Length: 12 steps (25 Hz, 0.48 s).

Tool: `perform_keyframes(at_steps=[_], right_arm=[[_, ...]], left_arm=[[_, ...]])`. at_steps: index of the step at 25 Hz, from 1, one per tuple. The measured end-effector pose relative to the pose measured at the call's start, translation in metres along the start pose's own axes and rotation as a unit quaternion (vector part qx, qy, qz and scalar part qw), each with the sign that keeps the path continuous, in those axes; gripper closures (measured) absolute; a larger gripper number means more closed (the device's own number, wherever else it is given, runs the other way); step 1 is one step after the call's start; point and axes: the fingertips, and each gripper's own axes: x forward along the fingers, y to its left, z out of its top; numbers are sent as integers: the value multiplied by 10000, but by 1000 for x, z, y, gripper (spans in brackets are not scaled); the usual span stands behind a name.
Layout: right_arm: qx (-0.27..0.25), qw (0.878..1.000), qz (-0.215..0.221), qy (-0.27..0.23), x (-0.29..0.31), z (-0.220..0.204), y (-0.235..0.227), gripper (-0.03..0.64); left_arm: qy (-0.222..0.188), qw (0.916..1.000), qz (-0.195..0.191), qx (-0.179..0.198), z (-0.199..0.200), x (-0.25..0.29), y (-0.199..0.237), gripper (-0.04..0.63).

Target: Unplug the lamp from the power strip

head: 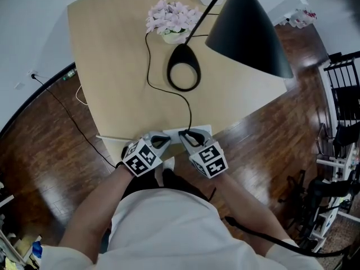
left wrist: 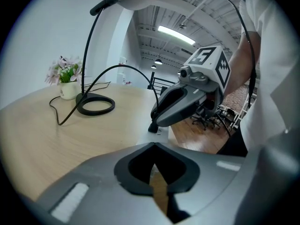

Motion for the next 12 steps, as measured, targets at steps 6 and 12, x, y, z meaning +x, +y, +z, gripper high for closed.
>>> perform_keyframes(at_steps=[6, 12], right_arm=[[-7, 9991, -93, -407, -13, 24, -4, 545], [148, 9996, -106, -225, -2, 19, -26, 545]], left_arm=[[34, 9999, -10, 115, 0, -1, -2, 594], [-45, 9999, -47, 85, 2, 1, -3, 594]])
